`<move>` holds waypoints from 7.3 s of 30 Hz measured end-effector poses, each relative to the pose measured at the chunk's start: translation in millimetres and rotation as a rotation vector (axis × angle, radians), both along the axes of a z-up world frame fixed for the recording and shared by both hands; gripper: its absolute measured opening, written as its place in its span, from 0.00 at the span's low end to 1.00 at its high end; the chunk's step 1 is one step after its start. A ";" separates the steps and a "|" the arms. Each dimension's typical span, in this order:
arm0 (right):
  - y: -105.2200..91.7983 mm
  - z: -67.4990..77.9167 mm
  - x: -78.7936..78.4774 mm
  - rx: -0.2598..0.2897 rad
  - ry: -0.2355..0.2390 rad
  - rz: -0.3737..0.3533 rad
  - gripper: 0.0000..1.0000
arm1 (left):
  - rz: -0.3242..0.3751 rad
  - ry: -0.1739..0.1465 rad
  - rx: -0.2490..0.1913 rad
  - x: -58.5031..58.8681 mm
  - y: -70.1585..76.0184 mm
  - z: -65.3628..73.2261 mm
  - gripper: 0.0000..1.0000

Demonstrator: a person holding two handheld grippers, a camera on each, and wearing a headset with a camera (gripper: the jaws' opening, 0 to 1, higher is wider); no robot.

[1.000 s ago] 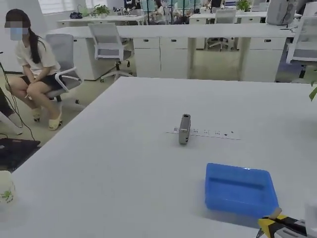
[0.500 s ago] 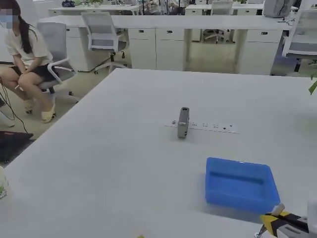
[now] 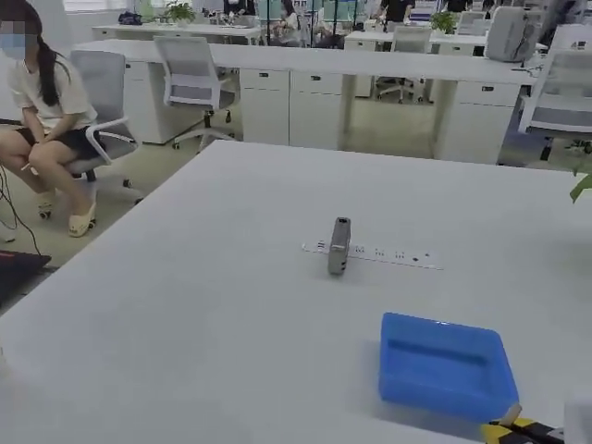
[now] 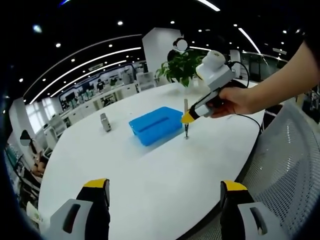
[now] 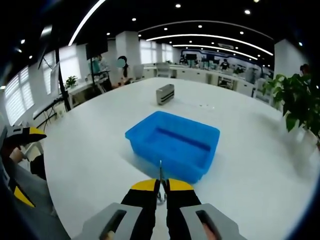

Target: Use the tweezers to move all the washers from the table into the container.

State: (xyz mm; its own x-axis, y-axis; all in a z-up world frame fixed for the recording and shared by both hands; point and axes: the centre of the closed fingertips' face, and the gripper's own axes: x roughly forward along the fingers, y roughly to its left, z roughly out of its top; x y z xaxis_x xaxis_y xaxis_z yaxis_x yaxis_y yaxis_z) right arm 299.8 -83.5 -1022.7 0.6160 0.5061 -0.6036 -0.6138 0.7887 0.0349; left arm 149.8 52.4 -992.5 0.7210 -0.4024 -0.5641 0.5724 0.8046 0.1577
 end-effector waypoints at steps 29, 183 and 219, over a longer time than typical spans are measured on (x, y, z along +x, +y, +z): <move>12.3 11.6 2.8 0.029 0.034 0.022 0.01 | -0.027 -0.020 0.065 5.5 2.6 -7.4 0.98; 69.4 135.1 -122.3 0.053 0.014 0.662 0.03 | -0.573 0.059 -0.427 26.0 -67.7 167.0 0.14; 90.8 134.1 -167.9 0.041 0.081 0.914 0.06 | -0.870 0.069 -0.409 -5.9 -88.4 175.8 0.00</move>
